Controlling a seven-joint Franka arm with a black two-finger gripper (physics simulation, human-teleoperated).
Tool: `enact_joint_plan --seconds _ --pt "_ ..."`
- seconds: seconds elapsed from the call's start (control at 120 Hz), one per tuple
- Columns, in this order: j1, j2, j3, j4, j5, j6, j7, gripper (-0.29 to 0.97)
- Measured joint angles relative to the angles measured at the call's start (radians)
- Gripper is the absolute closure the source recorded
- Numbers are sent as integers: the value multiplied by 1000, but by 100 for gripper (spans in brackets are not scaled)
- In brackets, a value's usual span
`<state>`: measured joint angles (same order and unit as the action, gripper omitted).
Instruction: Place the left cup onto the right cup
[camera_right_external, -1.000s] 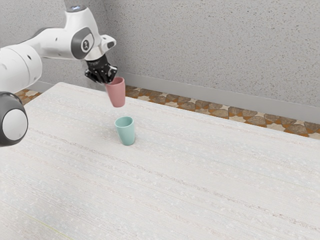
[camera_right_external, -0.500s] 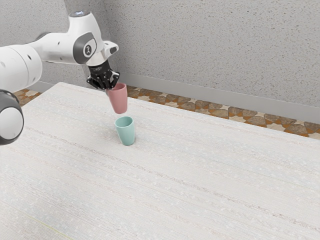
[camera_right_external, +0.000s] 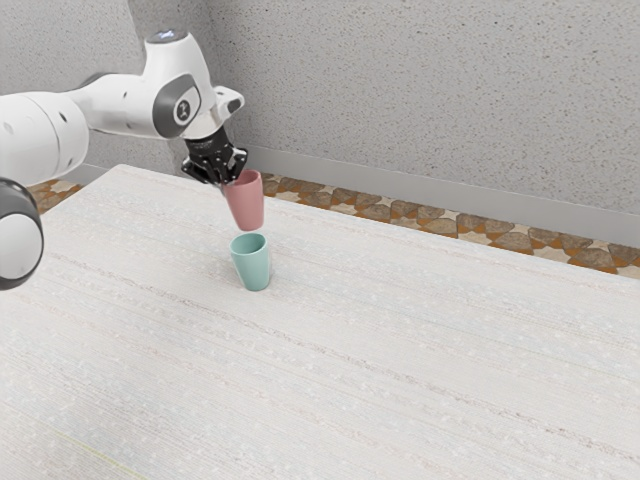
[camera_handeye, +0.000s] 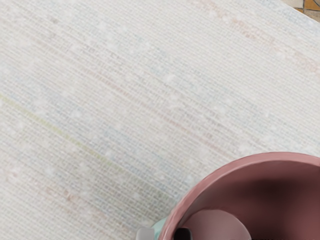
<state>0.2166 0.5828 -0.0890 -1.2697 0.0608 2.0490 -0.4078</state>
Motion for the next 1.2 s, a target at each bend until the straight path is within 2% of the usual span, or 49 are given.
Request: enact_joint_plan --seconds 0.708,1.2 --pt "-5 -94 0 -139 3 70 -67 79" --pt "-5 -112 1 -195 -2 83 -109 79"
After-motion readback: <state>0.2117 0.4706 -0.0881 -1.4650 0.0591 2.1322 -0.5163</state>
